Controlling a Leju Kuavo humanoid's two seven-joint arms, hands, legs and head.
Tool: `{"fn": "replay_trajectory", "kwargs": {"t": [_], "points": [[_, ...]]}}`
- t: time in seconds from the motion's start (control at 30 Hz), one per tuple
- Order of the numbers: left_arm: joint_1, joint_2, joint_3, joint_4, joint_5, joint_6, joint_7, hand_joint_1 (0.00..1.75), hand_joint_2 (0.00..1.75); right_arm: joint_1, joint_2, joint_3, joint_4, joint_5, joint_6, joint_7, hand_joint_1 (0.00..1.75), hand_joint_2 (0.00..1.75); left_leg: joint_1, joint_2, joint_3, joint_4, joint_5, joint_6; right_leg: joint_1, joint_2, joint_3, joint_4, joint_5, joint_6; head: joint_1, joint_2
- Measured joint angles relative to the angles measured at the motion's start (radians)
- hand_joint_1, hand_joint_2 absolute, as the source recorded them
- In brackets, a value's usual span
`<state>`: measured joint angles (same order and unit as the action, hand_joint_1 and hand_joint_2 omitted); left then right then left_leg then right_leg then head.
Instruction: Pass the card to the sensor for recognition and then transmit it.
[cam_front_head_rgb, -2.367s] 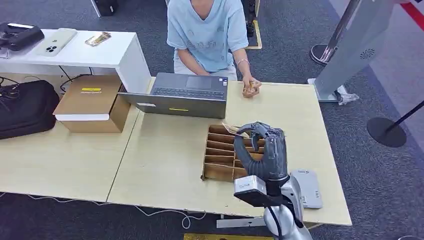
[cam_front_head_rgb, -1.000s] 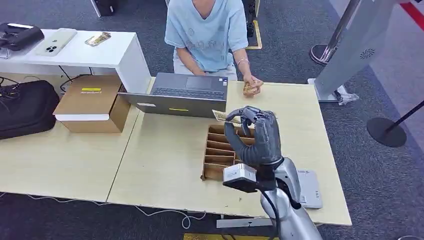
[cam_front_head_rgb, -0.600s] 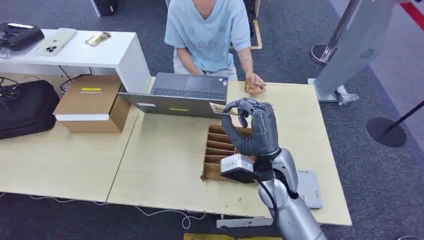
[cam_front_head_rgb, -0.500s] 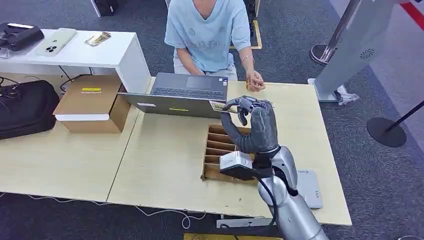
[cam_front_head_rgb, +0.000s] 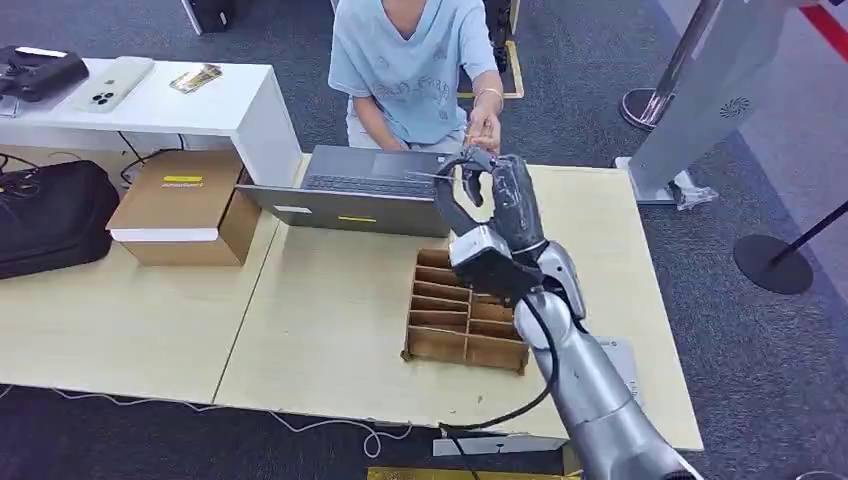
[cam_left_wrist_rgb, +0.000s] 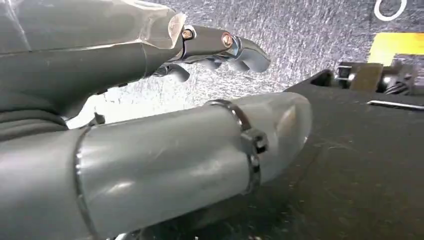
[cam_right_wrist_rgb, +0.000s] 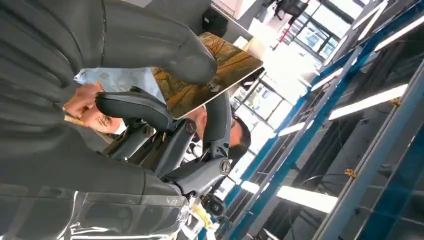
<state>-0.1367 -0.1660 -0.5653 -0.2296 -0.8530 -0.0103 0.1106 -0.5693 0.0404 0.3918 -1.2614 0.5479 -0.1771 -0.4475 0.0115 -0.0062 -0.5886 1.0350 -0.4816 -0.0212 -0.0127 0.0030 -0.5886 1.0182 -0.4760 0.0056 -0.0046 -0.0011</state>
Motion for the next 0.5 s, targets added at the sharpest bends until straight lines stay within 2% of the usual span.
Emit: {"fn": "replay_trajectory", "kwargs": {"t": [0.17,0.5], "points": [[-0.002,-0.006,0.001,0.0,-0.013,0.0,0.0,0.0,0.0,-0.123,0.018,-0.027,0.145,-0.095,0.069,-0.005,1.75,1.75,0.0,0.0,0.0,0.0,0.0,0.0,0.0,0.0,0.0,0.0,0.0,0.0,0.0,0.0],[-0.003,-0.015,0.002,0.0,-0.032,-0.001,-0.007,0.0,0.0,-0.309,0.024,-0.032,0.411,-0.05,0.057,0.019,1.75,1.75,0.0,0.0,0.0,0.0,0.0,0.0,0.0,0.0,0.0,0.0,0.0,0.0,0.0,0.0]]}}
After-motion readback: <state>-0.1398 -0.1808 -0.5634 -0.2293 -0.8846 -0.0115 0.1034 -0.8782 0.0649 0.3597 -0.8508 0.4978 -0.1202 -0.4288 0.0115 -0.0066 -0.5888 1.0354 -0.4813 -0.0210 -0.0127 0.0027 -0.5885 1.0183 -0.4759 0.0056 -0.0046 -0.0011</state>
